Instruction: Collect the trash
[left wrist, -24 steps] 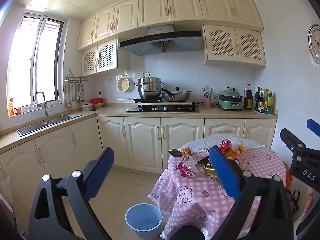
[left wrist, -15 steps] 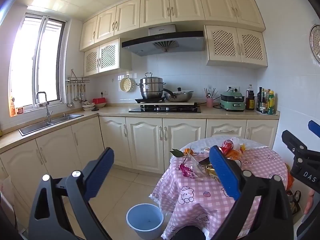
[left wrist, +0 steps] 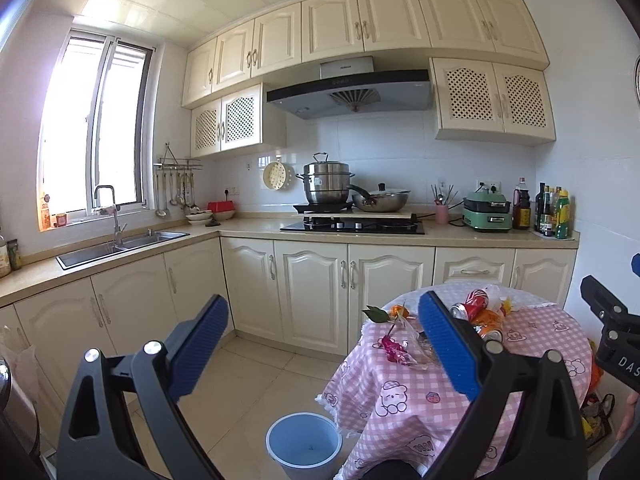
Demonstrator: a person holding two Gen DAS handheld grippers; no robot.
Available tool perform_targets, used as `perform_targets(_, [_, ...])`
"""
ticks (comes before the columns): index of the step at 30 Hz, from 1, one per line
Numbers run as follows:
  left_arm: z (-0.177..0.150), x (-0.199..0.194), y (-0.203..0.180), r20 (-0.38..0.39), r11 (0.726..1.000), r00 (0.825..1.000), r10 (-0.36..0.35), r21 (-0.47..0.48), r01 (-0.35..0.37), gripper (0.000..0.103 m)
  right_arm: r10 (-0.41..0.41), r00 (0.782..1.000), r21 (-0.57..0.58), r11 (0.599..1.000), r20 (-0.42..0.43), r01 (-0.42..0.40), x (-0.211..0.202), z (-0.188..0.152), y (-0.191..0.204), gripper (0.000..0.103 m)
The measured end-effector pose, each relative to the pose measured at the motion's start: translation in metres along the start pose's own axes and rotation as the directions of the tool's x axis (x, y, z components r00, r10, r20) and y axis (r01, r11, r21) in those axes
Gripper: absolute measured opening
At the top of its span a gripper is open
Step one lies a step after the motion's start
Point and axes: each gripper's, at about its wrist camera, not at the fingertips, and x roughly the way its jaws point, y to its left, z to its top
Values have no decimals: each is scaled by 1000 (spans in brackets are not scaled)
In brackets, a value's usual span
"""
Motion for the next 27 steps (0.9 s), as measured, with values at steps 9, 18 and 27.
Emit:
perform_targets(9, [0, 0, 0, -2, 1000, 1000, -2, -3, 2, 94, 0, 1000, -1, 1000, -3, 0, 3, -3, 7, 97])
perform_targets(18, [-1, 1, 2, -3, 1000, 1000, 0, 0, 0, 94, 4, 1000, -2, 1000, -4, -4, 13, -7, 4, 97])
perform_targets(27, [-1, 2, 1, -6, 1000, 1000, -1, 1, 1, 94, 1, 1000, -3, 1000, -11, -1, 15, -7, 5, 97])
